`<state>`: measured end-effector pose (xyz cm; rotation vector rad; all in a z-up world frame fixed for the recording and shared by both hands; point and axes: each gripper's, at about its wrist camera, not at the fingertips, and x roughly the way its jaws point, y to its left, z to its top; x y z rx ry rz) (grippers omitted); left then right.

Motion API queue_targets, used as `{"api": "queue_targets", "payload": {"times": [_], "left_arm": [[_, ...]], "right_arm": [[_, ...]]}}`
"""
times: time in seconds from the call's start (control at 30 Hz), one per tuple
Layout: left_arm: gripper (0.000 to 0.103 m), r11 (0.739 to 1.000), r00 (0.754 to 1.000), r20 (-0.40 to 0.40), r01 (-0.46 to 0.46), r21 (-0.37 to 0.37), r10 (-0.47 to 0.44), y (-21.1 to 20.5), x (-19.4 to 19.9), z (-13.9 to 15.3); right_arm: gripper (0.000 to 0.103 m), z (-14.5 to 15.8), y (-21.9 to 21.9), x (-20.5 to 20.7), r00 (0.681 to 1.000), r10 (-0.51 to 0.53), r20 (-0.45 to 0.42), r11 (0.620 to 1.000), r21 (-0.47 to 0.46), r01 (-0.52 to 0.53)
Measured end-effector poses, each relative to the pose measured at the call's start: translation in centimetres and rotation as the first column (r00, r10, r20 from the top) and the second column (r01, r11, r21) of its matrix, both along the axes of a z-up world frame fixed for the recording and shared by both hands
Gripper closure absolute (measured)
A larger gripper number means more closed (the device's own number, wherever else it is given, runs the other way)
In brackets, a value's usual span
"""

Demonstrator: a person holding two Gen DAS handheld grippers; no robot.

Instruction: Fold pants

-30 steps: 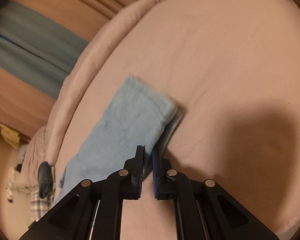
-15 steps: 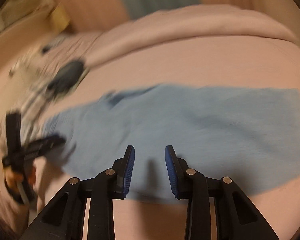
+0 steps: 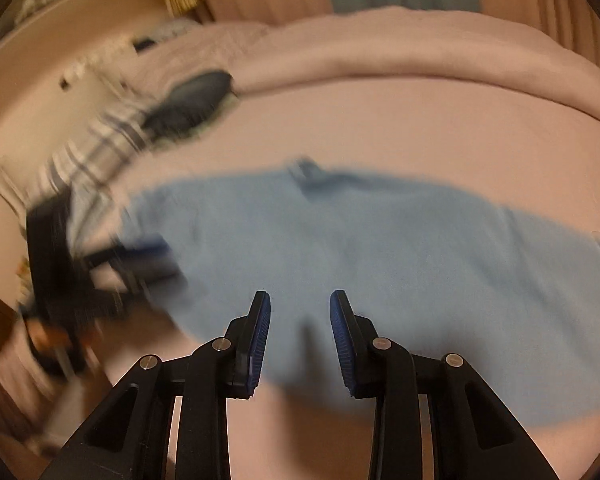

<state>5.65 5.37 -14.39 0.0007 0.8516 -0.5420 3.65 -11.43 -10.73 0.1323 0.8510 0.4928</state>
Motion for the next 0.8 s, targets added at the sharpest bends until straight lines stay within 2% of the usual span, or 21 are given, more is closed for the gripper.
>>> {"api": "queue_targets", "payload": {"times": [0.03, 0.13, 0.23, 0.3, 0.37, 0.43, 0.5, 0.57, 0.67, 0.73, 0.8], "left_arm": [[0.035, 1.000, 1.000, -0.008, 0.027, -0.016, -0.027, -1.1, 0.1, -0.2], [0.035, 0.997, 0.997, -0.009, 0.075, -0.023, -0.075, -3.2, -0.1, -0.7], [0.036, 0.995, 0.995, -0.026, 0.095, 0.014, -0.095, -4.2, -0.2, -2.5], [0.036, 0.993, 0.994, 0.009, 0.111, 0.039, -0.112, -4.3, -0.7, -2.7], [0.035, 0.990, 0.992, 0.019, 0.126, 0.056, -0.128, -4.4, -1.0, -2.8], [0.035, 0.991, 0.991, 0.011, 0.131, 0.040, -0.132, -4.2, -0.9, -2.8], [0.035, 0.990, 0.991, 0.007, 0.135, 0.032, -0.135, -4.1, -0.7, -2.8], [0.035, 0.990, 0.990, 0.006, 0.139, 0.035, -0.139, -4.1, -0.8, -2.7], [0.035, 0.991, 0.990, -0.023, 0.137, -0.004, -0.137, -3.3, 0.1, -1.9], [0.035, 0.992, 0.992, -0.029, 0.117, -0.045, -0.119, -2.2, 1.4, -1.1], [0.035, 0.997, 0.998, -0.018, 0.052, -0.052, -0.053, -1.1, 3.0, -0.5]], "right_arm": [[0.069, 0.2, 1.0, 1.6, 1.000, 0.009, 0.007, 1.000, 0.006, -0.009], [0.083, -1.2, 3.6, 6.3, 0.998, 0.014, -0.061, 1.000, 0.017, -0.013], [0.088, -3.4, 5.3, 9.9, 0.991, -0.006, -0.134, 1.000, -0.020, 0.004], [0.093, -4.6, 5.5, 12.4, 0.984, -0.052, -0.170, 0.998, -0.040, 0.046], [0.103, -5.2, 4.6, 14.4, 0.973, -0.087, -0.215, 0.995, 0.020, 0.093], [0.103, -4.8, 2.9, 15.5, 0.967, -0.126, -0.223, 0.985, 0.086, 0.149], [0.103, -4.5, 1.8, 16.3, 0.956, -0.194, -0.219, 0.973, 0.080, 0.215], [0.103, -4.6, 1.6, 16.9, 0.947, -0.202, -0.250, 0.967, 0.104, 0.234], [0.103, -2.7, 2.0, 16.1, 0.967, -0.151, -0.204, 0.971, 0.151, 0.183], [0.102, -2.2, 2.7, 16.4, 0.972, -0.083, -0.222, 0.974, 0.188, 0.126], [0.101, -2.3, 3.7, 17.2, 0.964, -0.027, -0.266, 0.983, 0.168, 0.074]]}}
